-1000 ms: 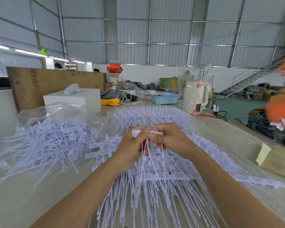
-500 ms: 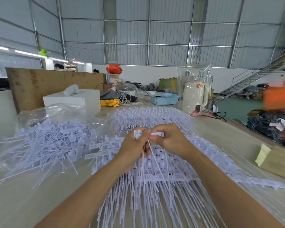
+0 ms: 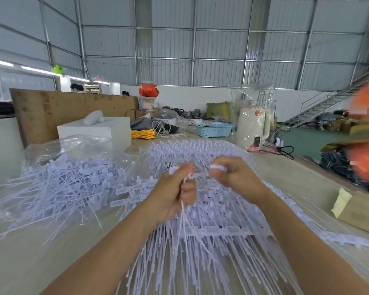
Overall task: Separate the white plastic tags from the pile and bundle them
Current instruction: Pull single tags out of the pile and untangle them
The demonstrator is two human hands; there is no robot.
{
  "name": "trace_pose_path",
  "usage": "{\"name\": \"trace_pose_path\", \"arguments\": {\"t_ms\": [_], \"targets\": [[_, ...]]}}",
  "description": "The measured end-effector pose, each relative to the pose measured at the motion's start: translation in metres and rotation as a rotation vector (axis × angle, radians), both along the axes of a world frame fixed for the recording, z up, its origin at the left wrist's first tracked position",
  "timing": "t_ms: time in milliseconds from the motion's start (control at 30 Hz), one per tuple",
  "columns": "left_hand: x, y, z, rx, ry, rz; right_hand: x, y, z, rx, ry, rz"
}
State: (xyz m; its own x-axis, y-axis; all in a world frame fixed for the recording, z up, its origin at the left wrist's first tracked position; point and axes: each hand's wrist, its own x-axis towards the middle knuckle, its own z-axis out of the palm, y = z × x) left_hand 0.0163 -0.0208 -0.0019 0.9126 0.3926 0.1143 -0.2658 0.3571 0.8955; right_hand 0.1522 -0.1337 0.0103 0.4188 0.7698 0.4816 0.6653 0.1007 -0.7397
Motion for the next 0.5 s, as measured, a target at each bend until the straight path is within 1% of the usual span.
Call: {"name": "trace_pose_path", "arguments": {"t_ms": [33,67,100,167,200,233,267,300,367,433,500], "targets": [[0.001,0.002,0.002,-0.094,-0.045,0.016,0.006,-0.003,0.002,0.112,0.099,-0.057],[0.002,0.005,0.003,-0.179,-0.081,0.049,0.012,-0.008,0.006,0.241,0.247,-0.093],[0.004,0.008,0.002,-0.252,-0.109,0.086,0.017,-0.012,0.010,0.370,0.437,-0.078],[0.006,0.013,0.000,-0.357,-0.134,0.132,0.022,-0.015,0.017,0.575,0.788,0.092],[0.007,0.015,-0.001,-0.375,-0.130,0.135,0.020,-0.014,0.018,0.604,0.892,0.188],[0.008,0.015,-0.002,-0.377,-0.119,0.125,0.016,-0.010,0.016,0.569,0.933,0.249],[0.009,0.014,-0.003,-0.364,-0.102,0.106,0.009,-0.004,0.013,0.485,0.911,0.270],[0.009,0.012,-0.004,-0.332,-0.082,0.076,0.000,0.003,0.008,0.374,0.840,0.249],[0.010,0.007,-0.006,-0.195,-0.028,0.006,-0.020,0.018,-0.001,0.176,0.610,0.155],[0.009,0.001,-0.007,-0.035,0.001,-0.066,-0.036,0.028,-0.008,0.144,0.405,0.104],[0.007,-0.004,-0.005,0.026,0.018,-0.139,-0.042,0.032,-0.010,0.182,0.249,0.031]]}}
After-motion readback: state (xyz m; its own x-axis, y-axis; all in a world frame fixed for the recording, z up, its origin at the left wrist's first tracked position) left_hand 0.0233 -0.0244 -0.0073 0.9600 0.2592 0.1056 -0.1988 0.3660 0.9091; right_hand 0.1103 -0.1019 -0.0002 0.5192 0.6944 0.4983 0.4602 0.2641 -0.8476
